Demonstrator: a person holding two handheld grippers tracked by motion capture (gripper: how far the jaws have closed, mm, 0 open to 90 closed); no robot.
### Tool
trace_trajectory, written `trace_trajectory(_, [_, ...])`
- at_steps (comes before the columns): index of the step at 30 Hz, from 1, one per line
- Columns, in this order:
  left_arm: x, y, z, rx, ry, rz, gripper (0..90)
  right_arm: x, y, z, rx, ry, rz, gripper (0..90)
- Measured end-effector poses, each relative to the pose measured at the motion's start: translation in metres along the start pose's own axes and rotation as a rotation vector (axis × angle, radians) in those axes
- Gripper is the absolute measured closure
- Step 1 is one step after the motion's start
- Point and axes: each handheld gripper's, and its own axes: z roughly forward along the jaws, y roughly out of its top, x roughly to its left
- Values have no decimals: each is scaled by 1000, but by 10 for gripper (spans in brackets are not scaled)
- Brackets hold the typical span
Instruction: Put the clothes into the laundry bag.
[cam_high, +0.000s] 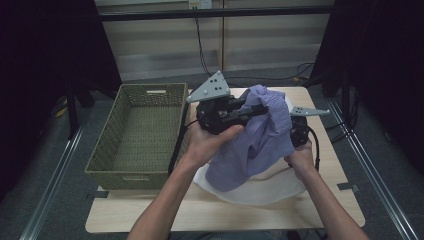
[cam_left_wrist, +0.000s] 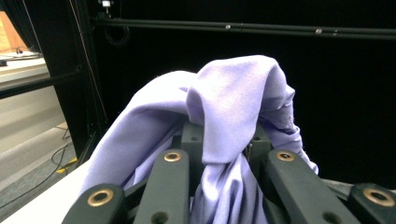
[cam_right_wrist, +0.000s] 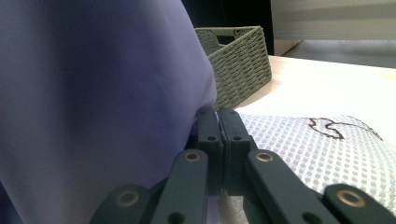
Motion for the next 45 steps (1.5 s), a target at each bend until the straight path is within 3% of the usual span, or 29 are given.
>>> trace_trajectory(2, [0, -5, 4, 15, 35, 16, 765, -1, -1, 0, 4, 4, 4, 885])
trace_trajectory(4, [5, -13, 8, 18, 11, -4, 765, -2, -1, 0, 3, 7, 14, 886])
trace_trajectory(13, [19, -48, 9, 86, 27, -47, 765, -4, -2, 1, 9, 6, 16, 886])
trace_trajectory(22, [20, -81, 9, 178, 36, -50, 764, -2, -3, 2, 20, 3, 9, 885])
trace_trajectory(29, [24, -104, 11, 200, 22, -96, 763, -2, -5, 4, 31, 4, 8, 884])
trace_trajectory(35, [22, -118, 21, 239, 8, -92, 762, -2, -5, 5, 35, 1, 10, 884])
trace_trajectory(42, [24, -141, 24, 204, 2, -165, 761, -2, -5, 5, 37, -3, 7, 884])
trace_trajectory(45, [22, -150, 26, 231, 9, -166, 761, -3, -6, 5, 39, -3, 7, 883])
